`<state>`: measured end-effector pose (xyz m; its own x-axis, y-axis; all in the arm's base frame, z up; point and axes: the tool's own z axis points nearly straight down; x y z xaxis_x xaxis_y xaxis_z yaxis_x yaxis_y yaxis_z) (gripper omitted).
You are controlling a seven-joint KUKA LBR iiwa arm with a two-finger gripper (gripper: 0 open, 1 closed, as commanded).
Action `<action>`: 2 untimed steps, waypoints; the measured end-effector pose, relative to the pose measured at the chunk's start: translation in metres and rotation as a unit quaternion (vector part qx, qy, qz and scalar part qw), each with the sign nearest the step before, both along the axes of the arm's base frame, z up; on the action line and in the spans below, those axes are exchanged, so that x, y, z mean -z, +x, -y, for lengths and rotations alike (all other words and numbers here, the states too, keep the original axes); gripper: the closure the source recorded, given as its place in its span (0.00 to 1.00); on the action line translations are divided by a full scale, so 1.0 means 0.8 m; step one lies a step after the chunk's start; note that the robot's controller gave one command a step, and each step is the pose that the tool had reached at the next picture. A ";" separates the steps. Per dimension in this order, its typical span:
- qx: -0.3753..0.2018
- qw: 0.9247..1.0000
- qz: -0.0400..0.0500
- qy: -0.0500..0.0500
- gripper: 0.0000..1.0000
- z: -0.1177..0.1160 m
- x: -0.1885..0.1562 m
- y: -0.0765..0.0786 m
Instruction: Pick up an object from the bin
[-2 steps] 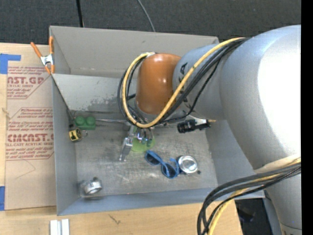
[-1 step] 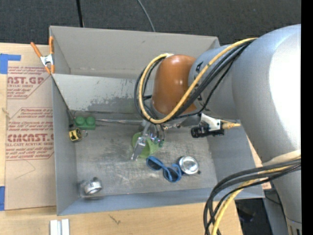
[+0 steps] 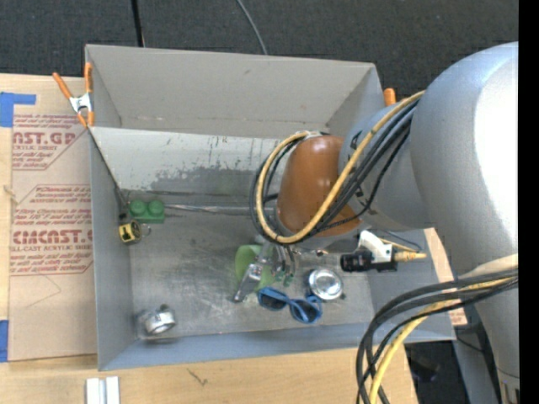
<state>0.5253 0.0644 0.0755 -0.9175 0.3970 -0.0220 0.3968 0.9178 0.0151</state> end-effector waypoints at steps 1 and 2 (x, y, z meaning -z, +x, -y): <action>-0.034 0.999 -0.001 -0.003 0.00 0.013 0.001 -0.051; -0.034 0.999 -0.006 -0.002 1.00 0.012 0.000 -0.052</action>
Offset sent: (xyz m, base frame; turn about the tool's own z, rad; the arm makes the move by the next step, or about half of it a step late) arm -0.0462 -0.0111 -0.0055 -0.0679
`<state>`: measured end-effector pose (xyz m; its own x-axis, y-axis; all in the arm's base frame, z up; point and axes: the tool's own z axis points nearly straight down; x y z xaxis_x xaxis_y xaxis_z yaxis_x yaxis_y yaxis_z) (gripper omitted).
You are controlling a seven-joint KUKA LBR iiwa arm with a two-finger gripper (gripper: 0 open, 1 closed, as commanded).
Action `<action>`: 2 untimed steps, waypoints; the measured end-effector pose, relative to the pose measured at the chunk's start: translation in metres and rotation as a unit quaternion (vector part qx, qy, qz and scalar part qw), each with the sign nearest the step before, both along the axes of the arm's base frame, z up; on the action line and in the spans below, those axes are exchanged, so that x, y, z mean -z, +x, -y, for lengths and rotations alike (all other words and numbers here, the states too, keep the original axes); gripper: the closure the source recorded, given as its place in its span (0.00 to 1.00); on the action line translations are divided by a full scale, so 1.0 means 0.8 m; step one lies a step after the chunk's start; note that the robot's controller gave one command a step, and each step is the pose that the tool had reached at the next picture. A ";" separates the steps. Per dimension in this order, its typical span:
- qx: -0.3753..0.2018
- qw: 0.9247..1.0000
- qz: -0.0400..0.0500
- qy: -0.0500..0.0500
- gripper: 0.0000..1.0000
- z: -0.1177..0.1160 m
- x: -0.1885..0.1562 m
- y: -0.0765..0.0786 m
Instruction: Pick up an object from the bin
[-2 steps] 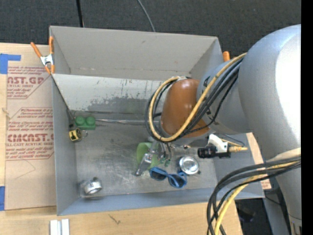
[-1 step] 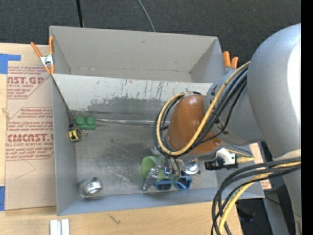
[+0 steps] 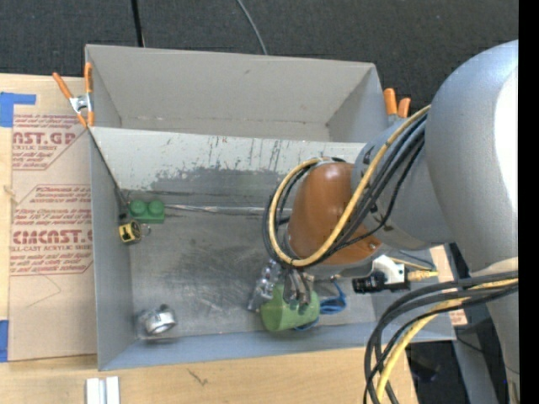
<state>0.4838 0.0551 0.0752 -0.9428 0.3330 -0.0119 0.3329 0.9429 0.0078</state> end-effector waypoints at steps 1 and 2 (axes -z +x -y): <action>0.000 1.000 -0.004 -0.001 1.00 -0.001 -0.085 0.002; -0.001 1.000 -0.005 -0.001 1.00 -0.002 -0.146 0.003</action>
Offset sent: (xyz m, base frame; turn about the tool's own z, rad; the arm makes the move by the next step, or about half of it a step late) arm -0.0001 0.0001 0.0642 0.0000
